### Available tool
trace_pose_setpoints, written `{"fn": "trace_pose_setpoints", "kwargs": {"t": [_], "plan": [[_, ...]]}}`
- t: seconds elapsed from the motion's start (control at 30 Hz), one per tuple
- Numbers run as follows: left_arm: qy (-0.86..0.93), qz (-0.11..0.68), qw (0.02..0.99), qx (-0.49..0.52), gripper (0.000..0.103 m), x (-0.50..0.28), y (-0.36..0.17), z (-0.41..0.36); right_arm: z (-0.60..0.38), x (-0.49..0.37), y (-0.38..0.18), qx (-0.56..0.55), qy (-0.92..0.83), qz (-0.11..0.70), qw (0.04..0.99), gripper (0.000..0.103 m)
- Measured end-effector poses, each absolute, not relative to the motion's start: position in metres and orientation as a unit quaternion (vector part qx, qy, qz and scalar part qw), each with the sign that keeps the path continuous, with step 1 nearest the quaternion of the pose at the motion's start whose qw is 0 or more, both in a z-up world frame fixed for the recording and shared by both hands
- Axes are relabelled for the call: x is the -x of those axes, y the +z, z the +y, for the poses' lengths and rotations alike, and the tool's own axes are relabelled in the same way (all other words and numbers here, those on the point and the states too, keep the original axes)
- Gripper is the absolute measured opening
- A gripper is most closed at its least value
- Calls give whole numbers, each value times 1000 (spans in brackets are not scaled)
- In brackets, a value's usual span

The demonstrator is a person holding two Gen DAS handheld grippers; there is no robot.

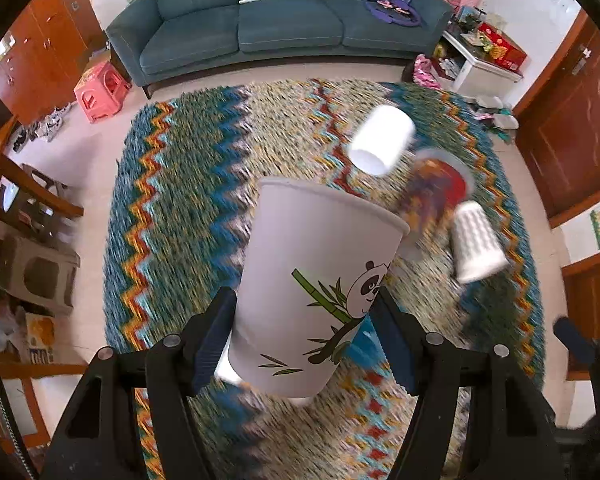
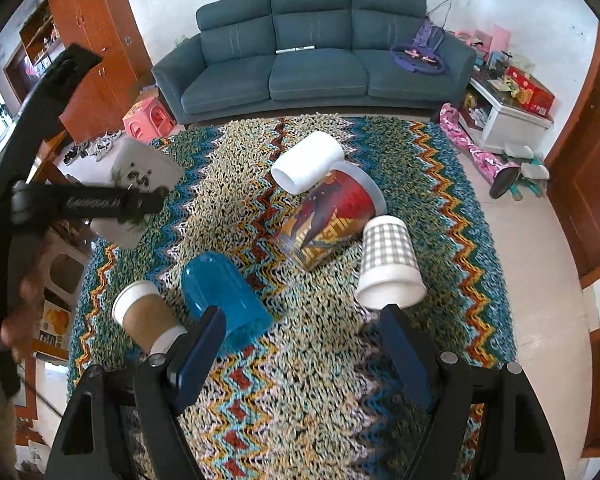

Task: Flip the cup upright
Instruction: 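Rotate the held panda cup upright with the left gripper, rim facing up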

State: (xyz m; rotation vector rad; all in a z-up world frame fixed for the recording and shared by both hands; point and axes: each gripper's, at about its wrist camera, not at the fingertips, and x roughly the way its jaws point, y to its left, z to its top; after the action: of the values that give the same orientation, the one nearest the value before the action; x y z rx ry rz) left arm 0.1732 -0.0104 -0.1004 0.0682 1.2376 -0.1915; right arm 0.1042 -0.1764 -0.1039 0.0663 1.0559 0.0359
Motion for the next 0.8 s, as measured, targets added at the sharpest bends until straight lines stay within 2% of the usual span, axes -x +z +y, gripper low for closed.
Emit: {"fn": "trace_pose_setpoints", "kwargs": {"t": [0.3, 0.5, 0.8], "plan": [[-101, 578, 810, 3, 72, -94, -99, -24, -192, -65, -100, -38, 9, 499, 866, 80], [-96, 590, 800, 55, 72, -54, -121, -24, -205, -43, -111, -44, -2, 504, 862, 80], [-89, 607, 787, 68, 72, -22, -149, -34, -213, -18, -129, -55, -2, 518, 854, 80]]}}
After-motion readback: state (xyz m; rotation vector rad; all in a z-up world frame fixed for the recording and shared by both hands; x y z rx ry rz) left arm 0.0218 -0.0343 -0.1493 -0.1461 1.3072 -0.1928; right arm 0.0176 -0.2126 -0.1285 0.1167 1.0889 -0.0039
